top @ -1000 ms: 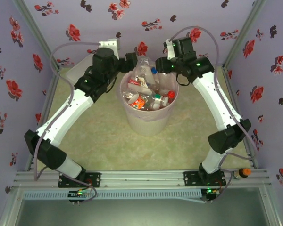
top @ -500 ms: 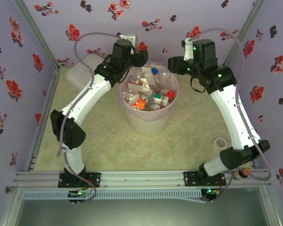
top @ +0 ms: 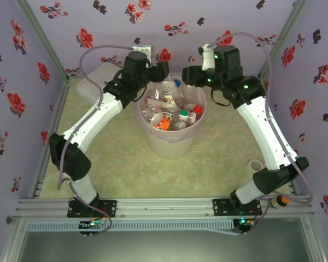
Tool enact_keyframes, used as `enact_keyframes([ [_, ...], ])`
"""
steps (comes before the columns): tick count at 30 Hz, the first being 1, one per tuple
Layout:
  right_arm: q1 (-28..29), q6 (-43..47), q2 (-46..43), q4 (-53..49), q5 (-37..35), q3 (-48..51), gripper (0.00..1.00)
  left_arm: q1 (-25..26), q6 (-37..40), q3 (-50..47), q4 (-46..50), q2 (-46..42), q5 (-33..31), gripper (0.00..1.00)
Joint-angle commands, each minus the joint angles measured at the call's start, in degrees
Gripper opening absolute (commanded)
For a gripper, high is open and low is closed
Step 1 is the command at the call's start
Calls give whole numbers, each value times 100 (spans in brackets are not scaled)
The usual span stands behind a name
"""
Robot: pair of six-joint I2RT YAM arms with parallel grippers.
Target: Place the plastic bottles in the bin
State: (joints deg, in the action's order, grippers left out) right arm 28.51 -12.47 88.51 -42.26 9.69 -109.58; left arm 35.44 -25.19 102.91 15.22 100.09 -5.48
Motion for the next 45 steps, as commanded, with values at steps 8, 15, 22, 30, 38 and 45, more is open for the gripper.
enact_keyframes([
  [8, 550, 226, 547, -300, -334, -131, 45, -538, -415, -592, -20, -869, 374, 74],
  [15, 262, 56, 39, -115, -549, 867, 34, -777, -447, -1256, -46, -1268, 363, 75],
  [22, -213, -253, -710, 113, -293, 1806, 33, -867, -646, -2167, -163, -1606, 363, 76],
  [30, -369, 14, -1033, -536, -259, 1235, 61, -941, -733, -2495, -196, -1820, 372, 76],
  [38, 307, -208, -422, -845, -590, 470, 92, -943, -687, -2569, -201, -1887, 311, 76],
  [45, 495, -264, -49, -1465, -1023, 333, 86, -942, -516, -2685, -63, -2102, 102, 76],
])
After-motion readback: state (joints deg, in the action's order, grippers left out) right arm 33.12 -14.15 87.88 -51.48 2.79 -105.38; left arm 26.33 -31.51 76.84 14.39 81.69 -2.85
